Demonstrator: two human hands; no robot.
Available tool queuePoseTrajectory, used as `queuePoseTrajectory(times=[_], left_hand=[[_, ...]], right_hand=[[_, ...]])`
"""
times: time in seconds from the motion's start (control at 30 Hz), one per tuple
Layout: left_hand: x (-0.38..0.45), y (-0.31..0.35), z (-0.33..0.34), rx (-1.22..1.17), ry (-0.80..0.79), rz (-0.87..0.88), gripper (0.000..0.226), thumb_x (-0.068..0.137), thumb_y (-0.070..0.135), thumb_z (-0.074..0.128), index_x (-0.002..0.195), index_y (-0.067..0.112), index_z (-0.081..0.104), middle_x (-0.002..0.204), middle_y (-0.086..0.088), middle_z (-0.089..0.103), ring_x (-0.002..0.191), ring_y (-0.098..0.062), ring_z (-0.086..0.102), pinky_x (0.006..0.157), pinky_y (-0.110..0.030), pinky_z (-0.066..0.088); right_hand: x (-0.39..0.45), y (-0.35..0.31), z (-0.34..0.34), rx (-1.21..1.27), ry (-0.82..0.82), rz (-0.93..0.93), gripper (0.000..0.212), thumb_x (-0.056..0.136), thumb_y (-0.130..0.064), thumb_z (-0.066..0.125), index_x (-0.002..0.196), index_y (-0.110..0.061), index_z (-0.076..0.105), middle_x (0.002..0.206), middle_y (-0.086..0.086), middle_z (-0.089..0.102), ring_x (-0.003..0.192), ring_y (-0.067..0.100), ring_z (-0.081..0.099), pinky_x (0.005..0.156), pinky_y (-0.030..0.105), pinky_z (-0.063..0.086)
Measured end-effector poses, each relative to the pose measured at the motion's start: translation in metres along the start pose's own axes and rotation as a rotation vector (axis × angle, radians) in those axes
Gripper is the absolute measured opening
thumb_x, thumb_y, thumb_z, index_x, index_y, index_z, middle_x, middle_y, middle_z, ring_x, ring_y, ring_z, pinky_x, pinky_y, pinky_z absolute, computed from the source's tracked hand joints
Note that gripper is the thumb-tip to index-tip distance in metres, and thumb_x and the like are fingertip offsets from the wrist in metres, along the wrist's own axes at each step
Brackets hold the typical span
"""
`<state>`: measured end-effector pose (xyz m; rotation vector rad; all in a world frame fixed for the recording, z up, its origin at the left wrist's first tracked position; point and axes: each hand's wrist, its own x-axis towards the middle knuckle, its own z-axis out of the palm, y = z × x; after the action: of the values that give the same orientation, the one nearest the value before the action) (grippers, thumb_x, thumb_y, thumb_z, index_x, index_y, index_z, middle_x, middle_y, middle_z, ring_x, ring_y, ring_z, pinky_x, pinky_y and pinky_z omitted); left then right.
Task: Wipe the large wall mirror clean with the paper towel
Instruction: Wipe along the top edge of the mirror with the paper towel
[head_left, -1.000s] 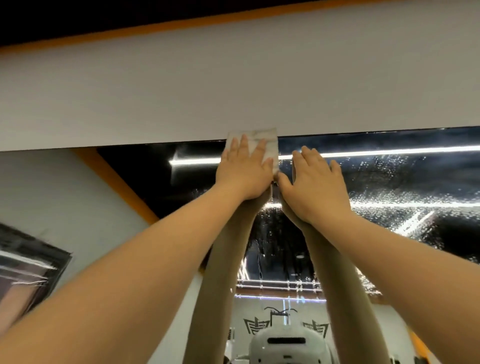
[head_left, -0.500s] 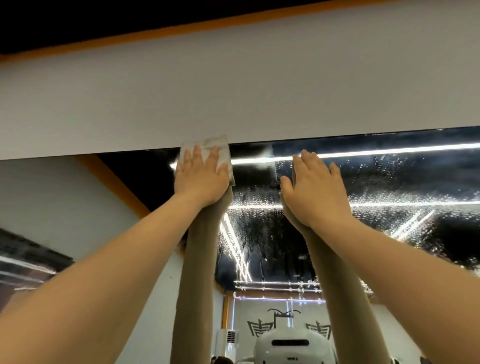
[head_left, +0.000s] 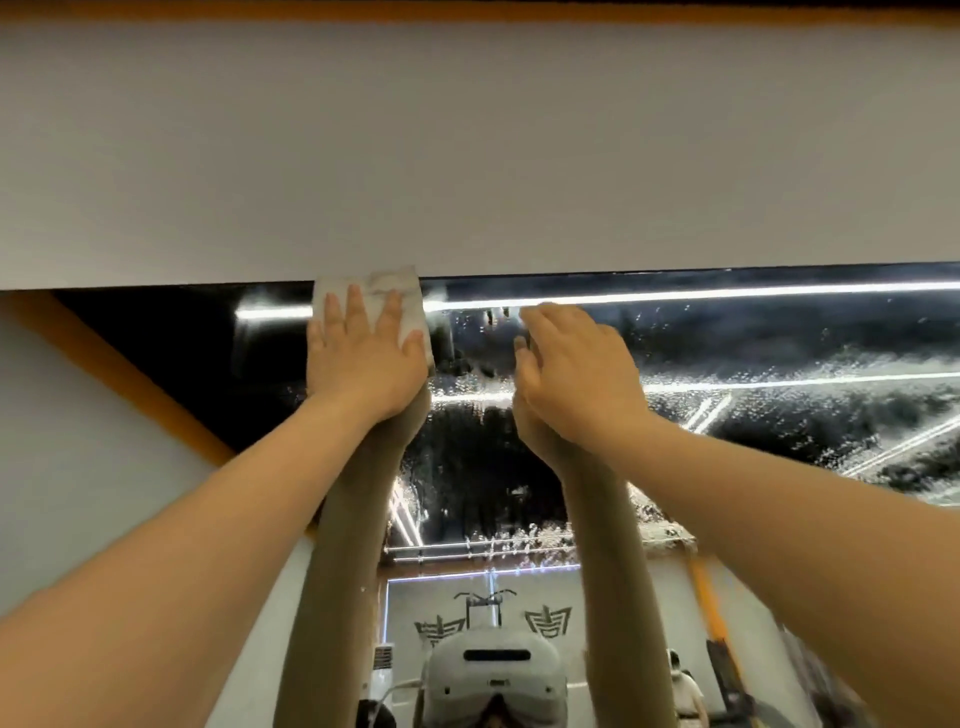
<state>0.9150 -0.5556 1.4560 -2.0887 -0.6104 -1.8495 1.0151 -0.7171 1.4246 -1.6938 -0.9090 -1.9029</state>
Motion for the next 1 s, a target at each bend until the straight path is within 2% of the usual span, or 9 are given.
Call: queuePoseTrajectory(times=[0.2,0.27,0.37,0.6,0.73,0.83,1.0], left_hand=[[-0.003,0.017,0.001,-0.007,-0.006,-0.041,0.059,0.104,0.043,0.019,0.156,0.027,-0.004,0.162,-0.011,-0.013,0.149,-0.032,-0.010,0.120,-0.046,-0.003],[-0.005,0.028,0.002,0.003,0.007,-0.046,0.059,0.104,0.044,0.018,0.156,0.027,-0.004,0.162,-0.011,-0.011,0.149,-0.032,-0.009,0.119,-0.046,-0.002],[-0.009,0.044,0.007,0.016,0.055,-0.066,0.058,0.104,0.044,0.018,0.156,0.027,-0.002,0.163,-0.012,-0.006,0.149,-0.033,-0.005,0.119,-0.045,0.000],[-0.012,0.063,0.010,0.004,0.061,-0.158,0.058,0.104,0.043,0.020,0.156,0.026,0.001,0.163,-0.010,-0.004,0.149,-0.032,-0.002,0.119,-0.045,0.002],[-0.010,0.066,0.010,0.018,0.073,-0.177,0.056,0.104,0.040,0.022,0.156,0.025,0.007,0.162,-0.013,0.004,0.148,-0.035,0.005,0.118,-0.049,0.009],[-0.009,0.073,0.012,0.033,0.103,-0.213,0.054,0.103,0.040,0.022,0.154,0.024,0.013,0.160,-0.016,0.010,0.146,-0.039,0.010,0.117,-0.053,0.013],[-0.008,0.079,0.015,0.027,0.115,-0.222,0.055,0.102,0.042,0.020,0.155,0.027,0.013,0.161,-0.011,0.011,0.147,-0.034,0.011,0.117,-0.052,0.014]], right_hand=[[-0.017,0.086,-0.026,-0.089,0.014,0.173,0.032,0.098,-0.030,0.039,0.122,-0.011,0.051,0.125,0.005,0.052,0.113,0.022,0.048,0.090,0.039,0.036],[-0.028,0.113,-0.032,-0.101,-0.017,0.216,0.041,0.098,-0.034,0.039,0.130,-0.011,0.046,0.134,0.006,0.046,0.123,0.023,0.043,0.098,0.042,0.033],[-0.042,0.139,-0.029,-0.031,-0.060,0.232,0.051,0.099,-0.043,0.037,0.141,-0.015,0.036,0.147,0.004,0.035,0.137,0.021,0.030,0.111,0.047,0.022],[-0.045,0.153,-0.017,0.079,-0.045,0.201,0.060,0.101,-0.049,0.030,0.151,-0.018,0.023,0.159,0.002,0.018,0.147,0.018,0.012,0.118,0.049,0.007],[-0.044,0.156,-0.015,0.098,-0.064,0.187,0.062,0.102,-0.049,0.026,0.154,-0.016,0.017,0.162,0.003,0.010,0.149,0.019,0.004,0.119,0.047,0.002],[-0.045,0.157,-0.015,0.109,-0.074,0.176,0.063,0.102,-0.047,0.025,0.155,-0.015,0.015,0.162,0.005,0.008,0.150,0.020,0.001,0.119,0.046,-0.001],[-0.044,0.157,-0.015,0.110,-0.056,0.174,0.063,0.102,-0.046,0.025,0.154,-0.013,0.015,0.162,0.006,0.010,0.149,0.022,0.003,0.119,0.047,0.001]])
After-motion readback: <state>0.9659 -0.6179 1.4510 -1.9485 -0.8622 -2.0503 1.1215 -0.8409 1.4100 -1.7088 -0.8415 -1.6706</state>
